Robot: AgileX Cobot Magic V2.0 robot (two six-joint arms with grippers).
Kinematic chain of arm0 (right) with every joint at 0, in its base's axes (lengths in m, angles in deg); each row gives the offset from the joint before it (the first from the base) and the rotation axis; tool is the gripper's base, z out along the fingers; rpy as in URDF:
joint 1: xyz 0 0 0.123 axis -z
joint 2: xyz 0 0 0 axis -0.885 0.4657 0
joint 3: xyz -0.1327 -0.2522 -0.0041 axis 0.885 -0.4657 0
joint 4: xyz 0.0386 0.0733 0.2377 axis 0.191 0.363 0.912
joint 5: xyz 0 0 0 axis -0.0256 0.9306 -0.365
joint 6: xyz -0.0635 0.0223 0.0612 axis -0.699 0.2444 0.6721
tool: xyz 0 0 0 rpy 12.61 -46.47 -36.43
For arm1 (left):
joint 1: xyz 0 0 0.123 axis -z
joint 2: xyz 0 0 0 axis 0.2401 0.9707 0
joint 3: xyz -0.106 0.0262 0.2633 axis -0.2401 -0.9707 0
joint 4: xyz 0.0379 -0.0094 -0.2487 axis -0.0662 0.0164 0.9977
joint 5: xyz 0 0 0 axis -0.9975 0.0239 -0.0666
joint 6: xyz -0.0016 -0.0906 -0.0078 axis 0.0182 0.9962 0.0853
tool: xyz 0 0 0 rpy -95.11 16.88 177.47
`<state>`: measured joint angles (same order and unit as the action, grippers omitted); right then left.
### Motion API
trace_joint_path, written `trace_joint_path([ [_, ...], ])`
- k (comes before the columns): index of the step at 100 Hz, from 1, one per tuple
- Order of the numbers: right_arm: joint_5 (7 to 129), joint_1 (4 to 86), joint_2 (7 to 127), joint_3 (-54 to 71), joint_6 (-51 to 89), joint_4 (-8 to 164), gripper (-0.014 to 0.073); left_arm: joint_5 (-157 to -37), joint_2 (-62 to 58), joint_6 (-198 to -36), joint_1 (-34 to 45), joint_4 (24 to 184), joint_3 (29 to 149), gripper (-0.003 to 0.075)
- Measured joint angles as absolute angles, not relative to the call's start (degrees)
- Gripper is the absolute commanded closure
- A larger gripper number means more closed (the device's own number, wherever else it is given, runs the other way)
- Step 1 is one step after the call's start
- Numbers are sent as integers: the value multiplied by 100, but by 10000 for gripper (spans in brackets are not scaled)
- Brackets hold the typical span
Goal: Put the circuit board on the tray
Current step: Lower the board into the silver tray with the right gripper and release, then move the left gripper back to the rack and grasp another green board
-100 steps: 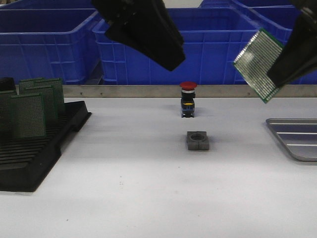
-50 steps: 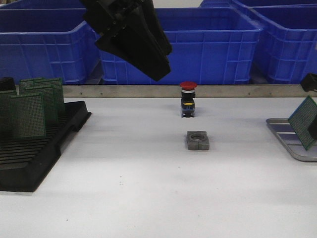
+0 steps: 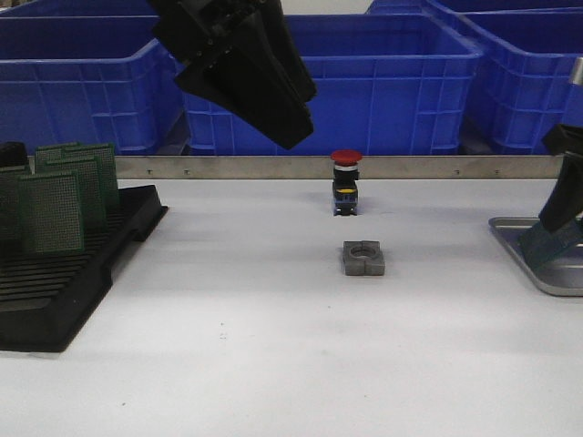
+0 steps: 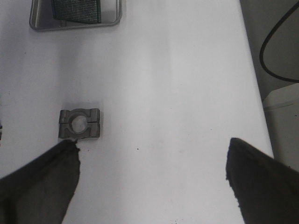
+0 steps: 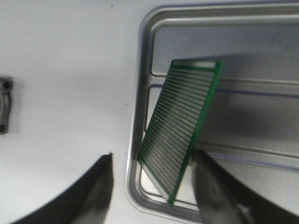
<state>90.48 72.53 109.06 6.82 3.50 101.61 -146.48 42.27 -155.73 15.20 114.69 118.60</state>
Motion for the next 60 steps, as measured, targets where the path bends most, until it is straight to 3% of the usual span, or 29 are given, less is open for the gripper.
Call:
trace_joint_path([
  [34, 9679, 7494, 10412, 1044, 1097, 9146, 88, -14640, 4227, -15374, 1467, 10376, 11860, 121],
  [60, 9908, 7494, 9882, 1044, 1123, 9134, 88, -14626, 4227, -14848, 892, 8946, 11860, 121],
])
